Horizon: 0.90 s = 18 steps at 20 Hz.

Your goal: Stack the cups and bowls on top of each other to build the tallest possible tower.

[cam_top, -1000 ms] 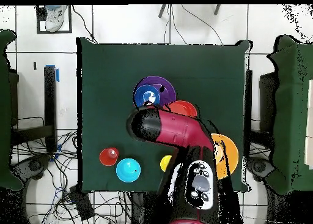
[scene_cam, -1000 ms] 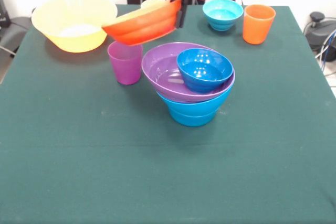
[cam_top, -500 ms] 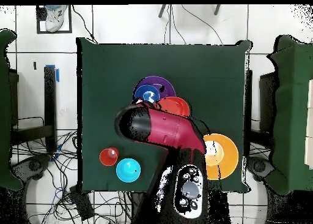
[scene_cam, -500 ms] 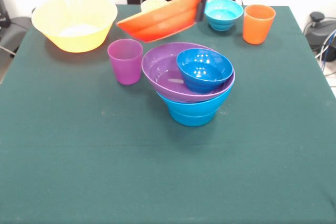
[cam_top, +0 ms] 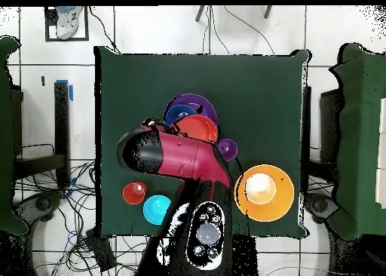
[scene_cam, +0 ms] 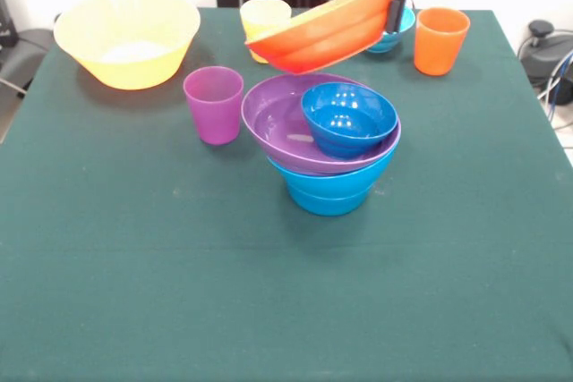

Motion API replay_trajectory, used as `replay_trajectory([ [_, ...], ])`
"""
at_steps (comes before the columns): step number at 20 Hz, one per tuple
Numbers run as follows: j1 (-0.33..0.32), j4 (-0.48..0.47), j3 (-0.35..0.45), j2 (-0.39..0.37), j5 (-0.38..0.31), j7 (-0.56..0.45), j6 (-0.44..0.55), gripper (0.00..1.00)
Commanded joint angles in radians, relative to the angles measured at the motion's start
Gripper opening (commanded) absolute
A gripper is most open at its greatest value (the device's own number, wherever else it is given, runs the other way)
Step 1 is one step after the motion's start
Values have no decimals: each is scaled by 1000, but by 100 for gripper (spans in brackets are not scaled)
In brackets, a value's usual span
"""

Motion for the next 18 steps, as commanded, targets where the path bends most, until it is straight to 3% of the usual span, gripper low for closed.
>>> replay_trajectory([
  [1, 30, -76, 10, 16, 36, 191, 127, 0],
  [7, 71, -151, -32, 46, 37, 211, 175, 0],
  [18, 122, -212, -74, 119, 54, 240, 138, 0],
])
